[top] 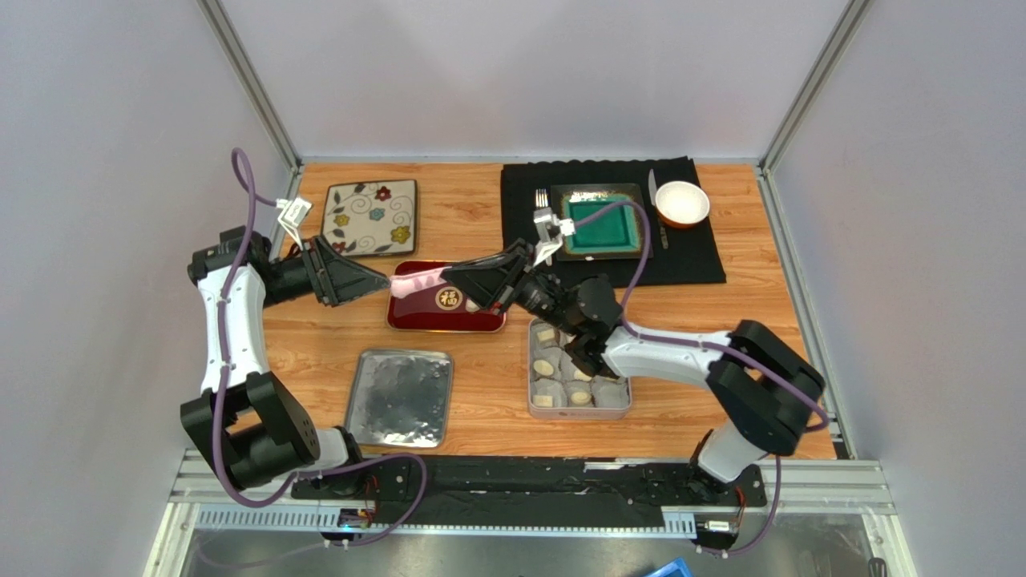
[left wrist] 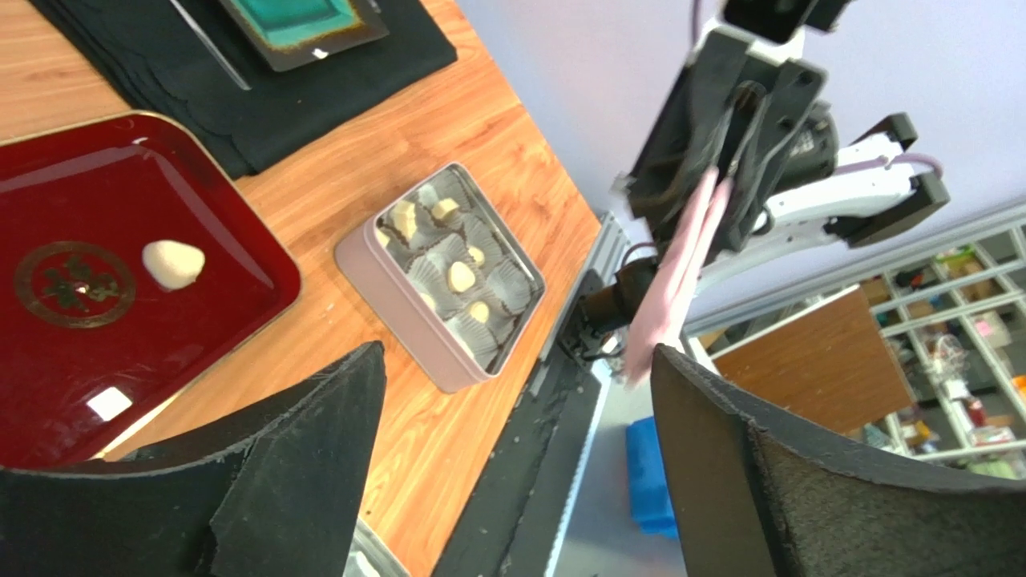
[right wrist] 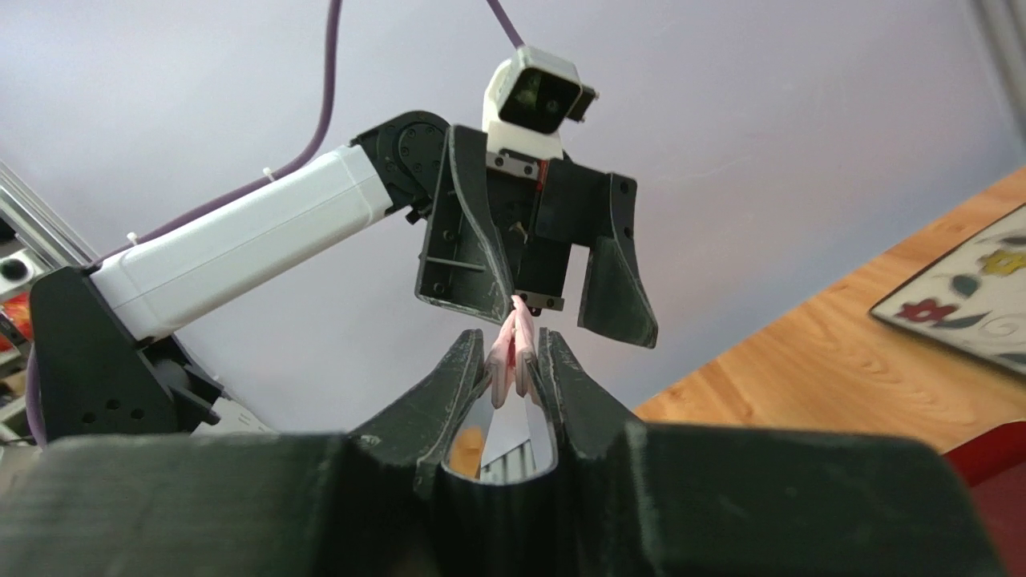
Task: Pack the chocolate
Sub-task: Pick up the fake chocolate from the plate.
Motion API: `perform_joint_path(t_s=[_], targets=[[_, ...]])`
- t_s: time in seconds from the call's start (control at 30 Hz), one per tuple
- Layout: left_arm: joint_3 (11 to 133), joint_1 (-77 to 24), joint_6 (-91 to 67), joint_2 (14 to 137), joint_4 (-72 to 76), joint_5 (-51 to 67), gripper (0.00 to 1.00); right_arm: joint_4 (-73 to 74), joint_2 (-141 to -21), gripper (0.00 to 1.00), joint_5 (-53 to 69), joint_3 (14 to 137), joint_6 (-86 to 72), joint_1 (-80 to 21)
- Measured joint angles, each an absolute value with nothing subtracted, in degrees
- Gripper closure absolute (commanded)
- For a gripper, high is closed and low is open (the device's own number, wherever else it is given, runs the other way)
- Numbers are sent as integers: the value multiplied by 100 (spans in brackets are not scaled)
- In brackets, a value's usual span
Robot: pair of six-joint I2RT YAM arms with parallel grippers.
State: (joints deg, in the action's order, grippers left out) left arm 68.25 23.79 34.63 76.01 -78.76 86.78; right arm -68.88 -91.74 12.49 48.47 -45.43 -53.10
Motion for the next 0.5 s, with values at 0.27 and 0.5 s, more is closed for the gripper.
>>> perform_joint_path(t_s=[0.27, 0.5], targets=[[6829, 2259, 4167, 7546, -7830, 8530, 10, -5459, -7660, 100, 1127, 4257, -3446, -4945], [6875, 1769, 5236, 7616, -7841, 8493, 9, -3138, -7653, 100, 510, 5006, -2147, -4943]])
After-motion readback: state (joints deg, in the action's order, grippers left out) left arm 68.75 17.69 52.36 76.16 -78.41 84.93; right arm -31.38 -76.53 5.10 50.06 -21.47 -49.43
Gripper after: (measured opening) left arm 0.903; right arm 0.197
